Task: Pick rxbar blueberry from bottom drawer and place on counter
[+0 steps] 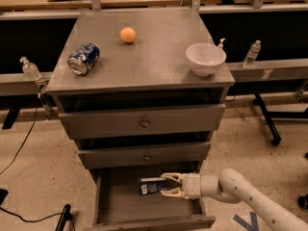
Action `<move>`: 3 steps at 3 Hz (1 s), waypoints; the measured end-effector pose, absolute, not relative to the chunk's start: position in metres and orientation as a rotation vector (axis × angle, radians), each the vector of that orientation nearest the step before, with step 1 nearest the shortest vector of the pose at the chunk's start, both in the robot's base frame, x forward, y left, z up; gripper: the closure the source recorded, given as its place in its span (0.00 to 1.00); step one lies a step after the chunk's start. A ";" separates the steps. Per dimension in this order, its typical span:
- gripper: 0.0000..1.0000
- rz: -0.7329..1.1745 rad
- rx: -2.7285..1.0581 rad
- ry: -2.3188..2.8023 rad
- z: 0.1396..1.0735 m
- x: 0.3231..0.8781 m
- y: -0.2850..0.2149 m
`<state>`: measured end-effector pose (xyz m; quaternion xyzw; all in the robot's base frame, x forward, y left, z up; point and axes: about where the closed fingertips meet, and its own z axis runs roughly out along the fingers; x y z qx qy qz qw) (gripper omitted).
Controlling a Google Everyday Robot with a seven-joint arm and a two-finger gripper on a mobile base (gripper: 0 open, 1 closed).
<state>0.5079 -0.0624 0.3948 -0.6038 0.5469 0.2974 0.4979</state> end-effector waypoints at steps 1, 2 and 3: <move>1.00 0.707 -1.491 1.319 0.446 0.498 -0.053; 1.00 0.674 -1.543 1.348 0.523 0.493 -0.044; 1.00 0.620 -1.602 1.370 0.609 0.498 -0.038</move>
Offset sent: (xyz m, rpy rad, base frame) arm -0.0043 0.0087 0.2696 -0.2300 -0.0804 0.0138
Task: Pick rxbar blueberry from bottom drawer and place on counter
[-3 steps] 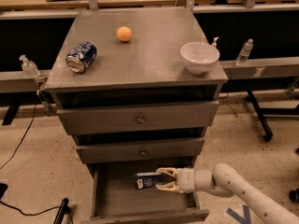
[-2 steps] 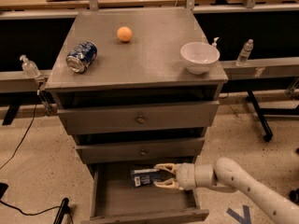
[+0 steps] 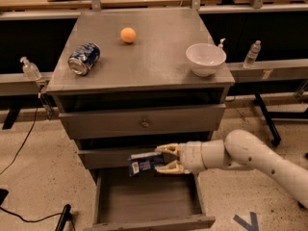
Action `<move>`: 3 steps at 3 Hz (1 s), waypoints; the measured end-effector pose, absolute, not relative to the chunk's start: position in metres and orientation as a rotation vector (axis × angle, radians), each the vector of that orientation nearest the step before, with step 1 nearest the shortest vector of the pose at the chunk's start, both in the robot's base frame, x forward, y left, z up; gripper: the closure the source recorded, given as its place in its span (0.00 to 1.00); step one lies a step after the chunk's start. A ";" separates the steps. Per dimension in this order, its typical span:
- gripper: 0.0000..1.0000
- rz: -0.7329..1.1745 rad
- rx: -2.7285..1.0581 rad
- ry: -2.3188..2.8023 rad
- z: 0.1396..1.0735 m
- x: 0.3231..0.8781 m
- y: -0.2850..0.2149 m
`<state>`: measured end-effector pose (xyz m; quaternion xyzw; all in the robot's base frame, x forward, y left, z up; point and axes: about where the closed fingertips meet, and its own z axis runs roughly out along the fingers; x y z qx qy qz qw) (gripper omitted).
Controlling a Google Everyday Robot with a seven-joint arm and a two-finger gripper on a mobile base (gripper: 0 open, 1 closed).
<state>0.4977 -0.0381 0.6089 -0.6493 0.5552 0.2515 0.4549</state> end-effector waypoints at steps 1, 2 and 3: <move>1.00 0.550 -1.598 1.417 0.734 0.499 -0.053; 1.00 0.495 -1.580 1.459 0.826 0.502 -0.073; 1.00 0.445 -1.513 1.526 0.906 0.511 -0.095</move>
Offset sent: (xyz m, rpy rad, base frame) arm 0.0087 -0.0643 0.3282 -0.1030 -0.0385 -0.1709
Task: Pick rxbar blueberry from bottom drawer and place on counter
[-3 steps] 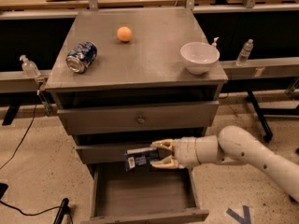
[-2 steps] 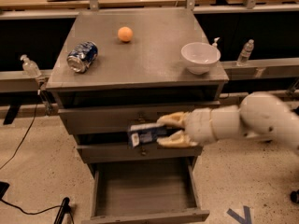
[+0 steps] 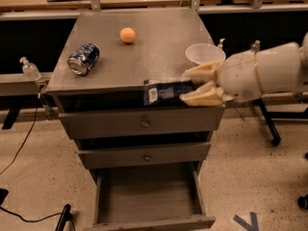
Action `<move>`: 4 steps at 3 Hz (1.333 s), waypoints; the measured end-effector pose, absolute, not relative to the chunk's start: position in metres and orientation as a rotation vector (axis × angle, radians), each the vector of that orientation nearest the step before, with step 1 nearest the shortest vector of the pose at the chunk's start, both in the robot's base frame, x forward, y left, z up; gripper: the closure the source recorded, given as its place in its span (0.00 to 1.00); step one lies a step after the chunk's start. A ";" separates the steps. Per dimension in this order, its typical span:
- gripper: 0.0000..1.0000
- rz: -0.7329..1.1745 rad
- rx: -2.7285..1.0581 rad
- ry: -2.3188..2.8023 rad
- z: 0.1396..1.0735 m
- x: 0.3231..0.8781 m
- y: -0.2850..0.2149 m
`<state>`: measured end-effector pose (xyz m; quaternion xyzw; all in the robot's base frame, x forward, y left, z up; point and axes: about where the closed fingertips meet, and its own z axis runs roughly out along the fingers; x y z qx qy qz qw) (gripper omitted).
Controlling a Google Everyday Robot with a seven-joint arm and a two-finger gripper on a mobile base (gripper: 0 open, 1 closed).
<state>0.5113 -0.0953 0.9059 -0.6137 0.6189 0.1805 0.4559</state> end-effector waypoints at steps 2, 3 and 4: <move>1.00 0.438 -1.481 1.539 0.923 0.516 -0.101; 1.00 0.434 -1.491 1.562 0.922 0.530 -0.099; 1.00 0.428 -1.482 1.642 0.920 0.590 -0.091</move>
Offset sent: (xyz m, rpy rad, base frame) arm 0.0056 -0.0080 0.0217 0.0156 -0.0004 -0.0365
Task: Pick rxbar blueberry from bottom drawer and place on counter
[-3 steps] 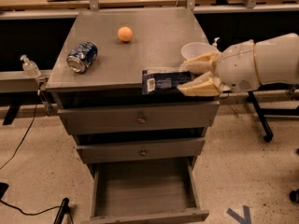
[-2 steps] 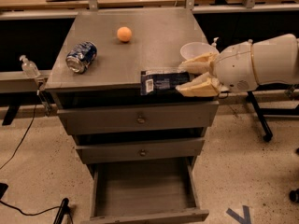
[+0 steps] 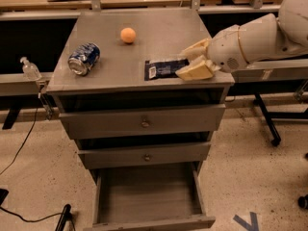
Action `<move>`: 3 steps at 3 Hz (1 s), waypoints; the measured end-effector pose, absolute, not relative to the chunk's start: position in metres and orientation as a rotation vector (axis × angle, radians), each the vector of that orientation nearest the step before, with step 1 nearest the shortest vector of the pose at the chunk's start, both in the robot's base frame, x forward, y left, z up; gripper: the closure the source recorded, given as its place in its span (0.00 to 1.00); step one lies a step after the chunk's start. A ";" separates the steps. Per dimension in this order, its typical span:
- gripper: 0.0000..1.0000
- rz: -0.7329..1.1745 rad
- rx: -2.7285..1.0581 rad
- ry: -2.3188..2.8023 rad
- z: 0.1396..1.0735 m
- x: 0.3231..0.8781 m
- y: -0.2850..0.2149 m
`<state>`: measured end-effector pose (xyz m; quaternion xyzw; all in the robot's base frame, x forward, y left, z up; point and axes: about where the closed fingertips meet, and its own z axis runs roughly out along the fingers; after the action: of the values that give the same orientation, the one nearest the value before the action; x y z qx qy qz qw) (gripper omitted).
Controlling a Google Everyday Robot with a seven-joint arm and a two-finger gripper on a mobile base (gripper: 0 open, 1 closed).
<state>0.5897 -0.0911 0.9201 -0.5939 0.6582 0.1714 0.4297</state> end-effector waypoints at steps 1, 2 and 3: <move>1.00 0.437 -1.476 1.662 0.922 0.620 -0.080; 1.00 0.477 -1.472 1.680 0.915 0.653 -0.050; 1.00 0.493 -1.474 1.718 0.902 0.671 -0.035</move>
Offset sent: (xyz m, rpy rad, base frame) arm 0.0889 0.0595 -0.0031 0.0327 0.0646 -0.0013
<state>0.6708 -0.0349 0.9025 -0.5830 0.6793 0.1948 0.4009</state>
